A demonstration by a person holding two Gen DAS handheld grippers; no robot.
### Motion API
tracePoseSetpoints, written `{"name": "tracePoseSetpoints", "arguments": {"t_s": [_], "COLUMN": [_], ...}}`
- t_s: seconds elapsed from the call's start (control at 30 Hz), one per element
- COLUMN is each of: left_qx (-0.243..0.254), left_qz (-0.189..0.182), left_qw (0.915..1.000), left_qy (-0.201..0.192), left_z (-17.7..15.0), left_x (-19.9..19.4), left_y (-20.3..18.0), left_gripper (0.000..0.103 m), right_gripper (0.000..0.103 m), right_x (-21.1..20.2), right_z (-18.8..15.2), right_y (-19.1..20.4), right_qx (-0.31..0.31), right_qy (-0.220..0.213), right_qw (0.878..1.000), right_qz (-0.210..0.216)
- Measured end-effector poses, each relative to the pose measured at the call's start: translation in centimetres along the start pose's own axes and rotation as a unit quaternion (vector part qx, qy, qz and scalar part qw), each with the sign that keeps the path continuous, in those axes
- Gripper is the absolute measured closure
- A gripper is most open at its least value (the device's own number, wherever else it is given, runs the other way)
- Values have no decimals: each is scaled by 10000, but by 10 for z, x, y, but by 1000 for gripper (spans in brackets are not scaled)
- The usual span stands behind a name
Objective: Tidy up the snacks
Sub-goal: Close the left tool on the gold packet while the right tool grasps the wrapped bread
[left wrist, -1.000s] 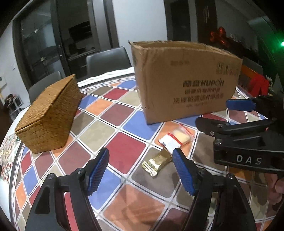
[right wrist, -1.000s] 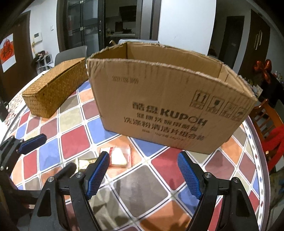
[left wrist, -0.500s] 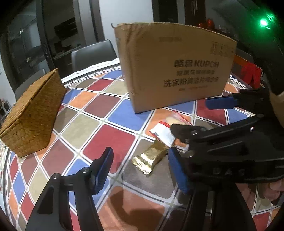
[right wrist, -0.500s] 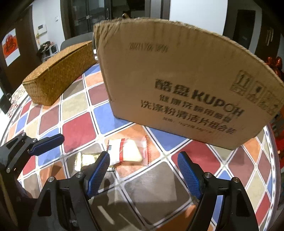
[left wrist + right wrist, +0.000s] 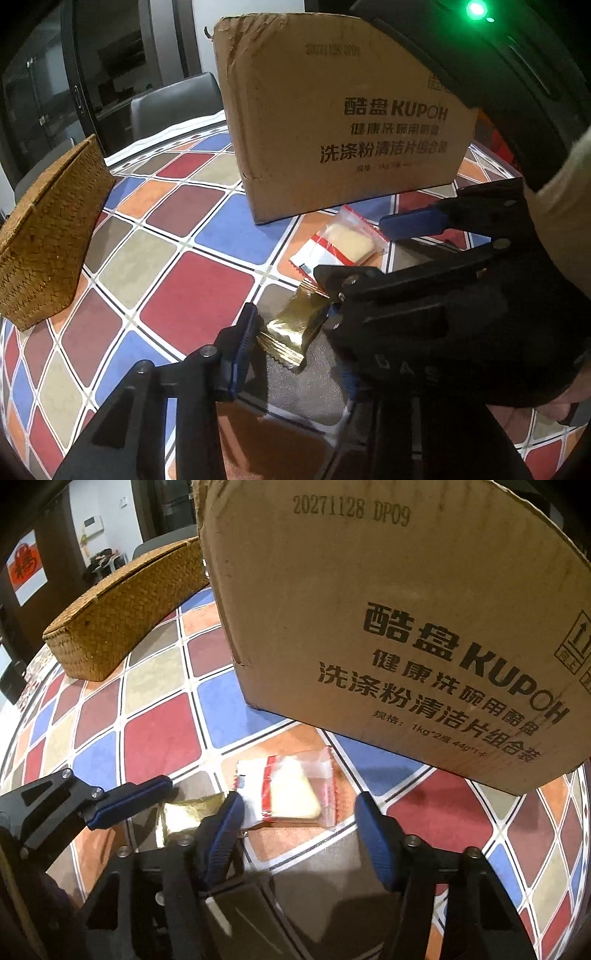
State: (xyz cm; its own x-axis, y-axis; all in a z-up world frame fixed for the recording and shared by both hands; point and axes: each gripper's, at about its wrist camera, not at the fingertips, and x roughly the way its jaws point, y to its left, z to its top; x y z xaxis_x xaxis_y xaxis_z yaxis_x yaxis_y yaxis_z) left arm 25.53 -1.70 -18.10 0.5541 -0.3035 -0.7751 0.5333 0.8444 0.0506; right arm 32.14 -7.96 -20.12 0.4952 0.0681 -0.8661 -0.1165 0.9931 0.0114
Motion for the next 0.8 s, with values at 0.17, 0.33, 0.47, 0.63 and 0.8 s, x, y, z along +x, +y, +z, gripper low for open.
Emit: {"name": "tracePoseSetpoints", "arguments": {"t_s": [0.17, 0.33, 0.47, 0.63, 0.8], "left_qx": [-18, -95, -158, -212, -248], "left_qz": [6, 41, 87, 173, 177], "left_qw": [10000, 9999, 9998, 9996, 9995], "left_qy": [-15, -7, -27, -77, -106], "left_z": [-2, -2, -2, 2, 4], "left_x": [-2, -3, -5, -8, -9], "left_y": [-3, -3, 1, 5, 7], "left_gripper": [72, 73, 74, 82, 82], "right_gripper": [64, 66, 66, 66, 66], "right_x": [-2, -4, -10, -17, -28], "right_z": [2, 0, -4, -7, -8], "right_y": [0, -1, -7, -14, -19], "right_qx": [-55, -66, 0, 86, 158], "right_qy": [-27, -41, -48, -85, -198], "right_qw": [10000, 9999, 10000, 9999, 9997], "right_qz": [60, 76, 72, 44, 7]}}
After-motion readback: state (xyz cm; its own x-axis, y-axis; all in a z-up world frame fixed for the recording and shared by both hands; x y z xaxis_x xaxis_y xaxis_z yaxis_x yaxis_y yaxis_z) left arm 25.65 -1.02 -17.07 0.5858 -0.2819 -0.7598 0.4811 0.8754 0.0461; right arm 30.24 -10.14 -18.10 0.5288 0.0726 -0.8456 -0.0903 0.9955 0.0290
